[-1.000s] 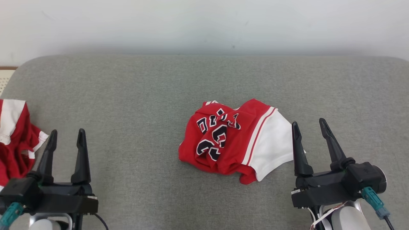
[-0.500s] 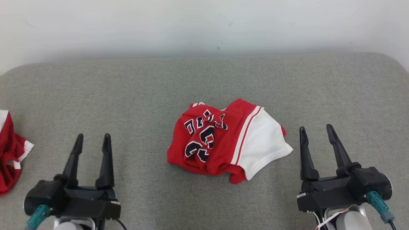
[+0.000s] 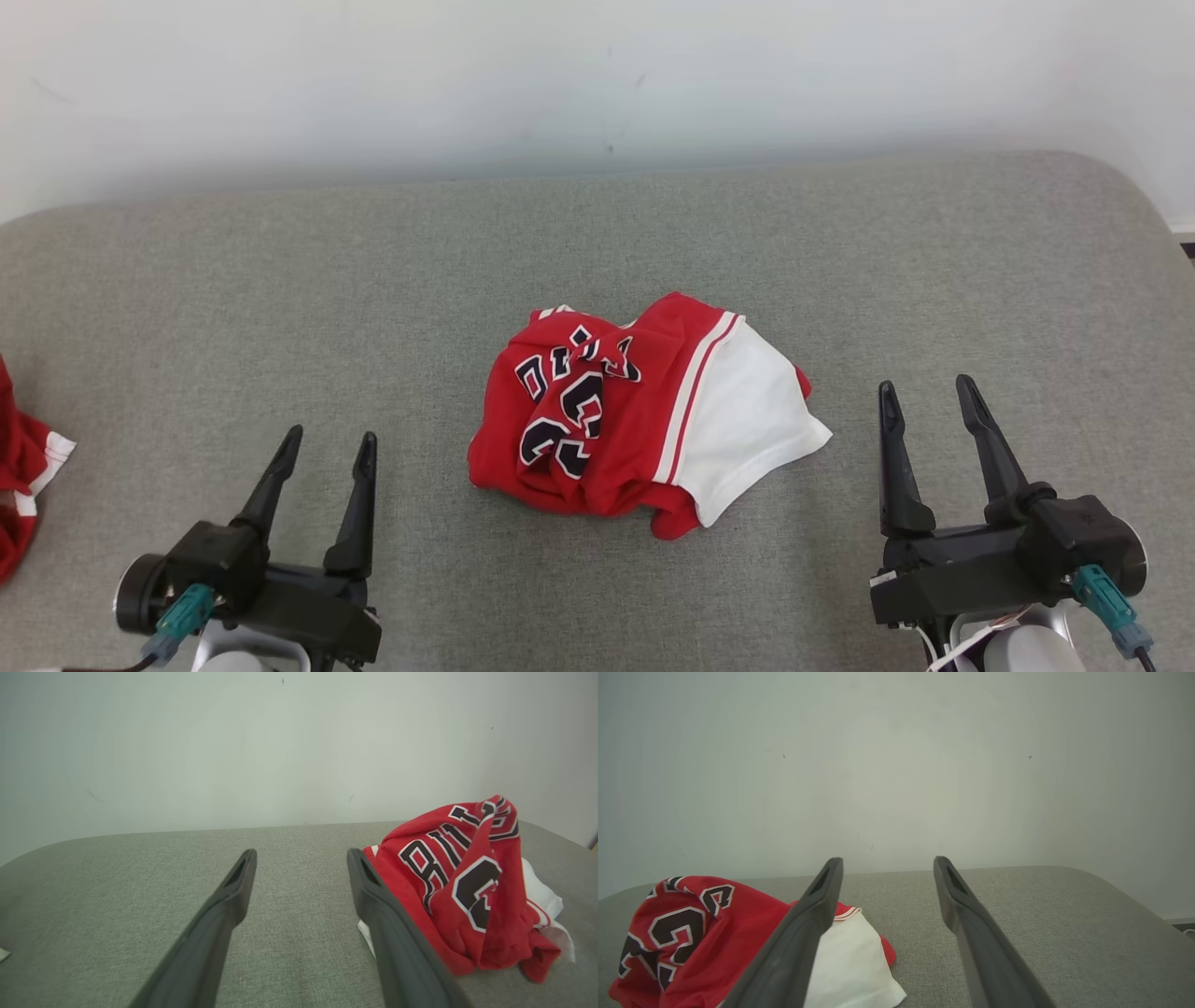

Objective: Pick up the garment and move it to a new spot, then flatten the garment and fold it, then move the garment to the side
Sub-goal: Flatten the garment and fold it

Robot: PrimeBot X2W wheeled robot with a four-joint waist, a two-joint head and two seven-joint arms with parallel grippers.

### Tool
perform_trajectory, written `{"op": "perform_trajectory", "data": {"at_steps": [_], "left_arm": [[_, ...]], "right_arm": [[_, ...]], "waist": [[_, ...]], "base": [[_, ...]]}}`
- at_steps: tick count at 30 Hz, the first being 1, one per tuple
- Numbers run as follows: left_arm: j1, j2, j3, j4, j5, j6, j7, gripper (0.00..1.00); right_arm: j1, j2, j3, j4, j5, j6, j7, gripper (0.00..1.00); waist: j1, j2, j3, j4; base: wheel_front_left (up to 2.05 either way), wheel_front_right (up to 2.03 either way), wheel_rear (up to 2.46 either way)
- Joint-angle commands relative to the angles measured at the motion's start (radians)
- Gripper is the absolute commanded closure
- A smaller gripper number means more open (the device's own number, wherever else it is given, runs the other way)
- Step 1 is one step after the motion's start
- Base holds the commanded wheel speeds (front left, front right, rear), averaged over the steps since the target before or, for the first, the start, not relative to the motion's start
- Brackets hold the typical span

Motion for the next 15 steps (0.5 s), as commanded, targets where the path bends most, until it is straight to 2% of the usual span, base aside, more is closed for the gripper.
{"op": "perform_trajectory", "data": {"at_steps": [1,15], "left_arm": [[-0.016,0.003,-0.007,0.015,0.004,-0.002,-0.004,0.0],[-0.095,-0.01,-0.164,0.058,0.004,-0.021,-0.004,0.0]], "right_arm": [[0.01,0.002,0.003,0.002,0.009,-0.001,-0.001,0.0],[0.007,0.002,0.013,0.005,0.02,-0.001,-0.001,0.0]], "waist": [[0.0,0.0,-0.006,-0.004],[0.0,0.0,-0.013,-0.053]], "base": [[0.0,0.0,0.0],[0.0,0.0,0.0]]}}
